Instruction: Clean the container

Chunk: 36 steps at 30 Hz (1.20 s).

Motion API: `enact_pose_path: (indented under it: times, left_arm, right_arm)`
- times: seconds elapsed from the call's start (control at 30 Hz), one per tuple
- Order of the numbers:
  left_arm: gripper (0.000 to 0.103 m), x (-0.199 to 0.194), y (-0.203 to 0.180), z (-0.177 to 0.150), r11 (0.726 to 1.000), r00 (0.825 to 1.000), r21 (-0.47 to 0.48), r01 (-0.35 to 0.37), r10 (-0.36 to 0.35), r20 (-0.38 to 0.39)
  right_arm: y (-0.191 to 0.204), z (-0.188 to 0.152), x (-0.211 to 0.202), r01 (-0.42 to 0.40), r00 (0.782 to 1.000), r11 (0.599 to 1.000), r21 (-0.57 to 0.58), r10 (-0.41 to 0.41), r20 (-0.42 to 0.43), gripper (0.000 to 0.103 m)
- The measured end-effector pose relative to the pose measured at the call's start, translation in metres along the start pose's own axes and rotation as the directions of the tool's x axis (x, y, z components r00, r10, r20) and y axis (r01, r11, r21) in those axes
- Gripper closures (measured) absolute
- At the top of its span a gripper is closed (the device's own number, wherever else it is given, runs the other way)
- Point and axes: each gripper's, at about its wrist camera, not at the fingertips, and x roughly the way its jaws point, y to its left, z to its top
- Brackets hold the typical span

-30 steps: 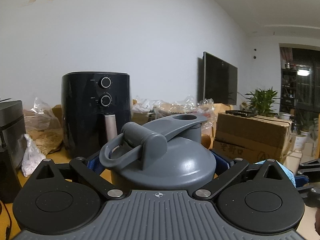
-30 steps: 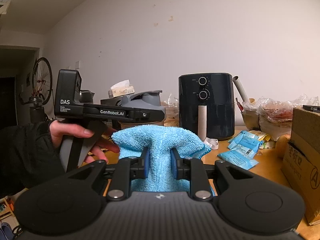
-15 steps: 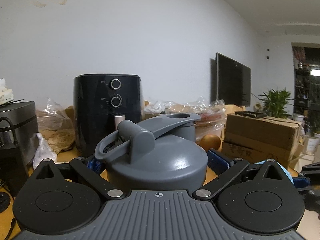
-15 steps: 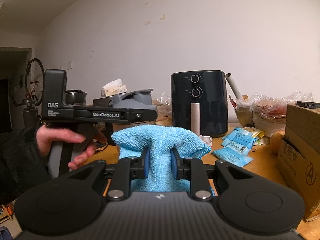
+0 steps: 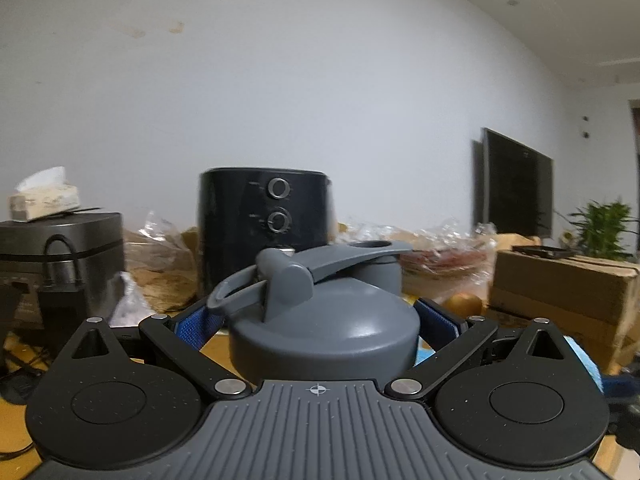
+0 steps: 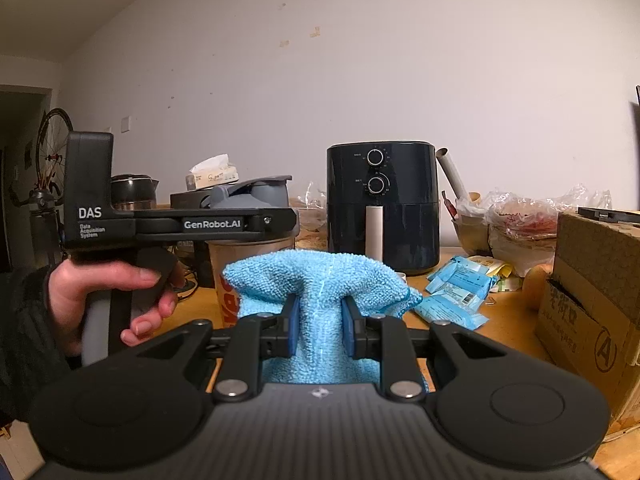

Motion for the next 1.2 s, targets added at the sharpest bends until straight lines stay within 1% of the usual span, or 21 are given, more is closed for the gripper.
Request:
enact_pose_path:
  times: [0.13,0.3,0.57,0.83,1.03,1.2]
  left_arm:
    - [0.000,-0.001,-0.008,0.001,0.999,0.998,-0.003,-0.054,0.054,0.012]
    - [0.000,-0.002,-0.018,0.001,0.991,0.992,-0.027,-0.127,0.128,0.019]
    - [0.000,0.002,-0.036,0.002,0.967,0.968,-0.037,-0.251,0.252,0.009]
    - [0.000,0.008,-0.049,0.002,0.933,0.934,-0.059,-0.355,0.356,0.013]
    - [0.000,0.015,-0.059,0.003,0.898,0.900,-0.058,-0.435,0.436,0.010]
    - [0.000,0.020,-0.068,0.004,0.865,0.866,-0.050,-0.499,0.500,0.009]
  right_arm:
    - [-0.001,0.000,0.002,0.007,1.000,1.000,0.005,-0.007,-0.003,0.083]
    - [-0.001,-0.001,0.002,0.020,1.000,1.000,0.009,-0.020,-0.005,0.083]
    - [-0.004,-0.002,0.002,0.044,0.999,0.999,0.019,-0.044,-0.012,0.083]
    - [-0.006,-0.002,0.003,0.054,0.998,0.998,0.023,-0.054,-0.015,0.083]
    - [-0.008,-0.002,0.003,0.058,0.998,0.998,0.027,-0.057,-0.016,0.083]
    - [-0.009,-0.002,0.003,0.060,0.998,0.998,0.030,-0.060,-0.018,0.083]
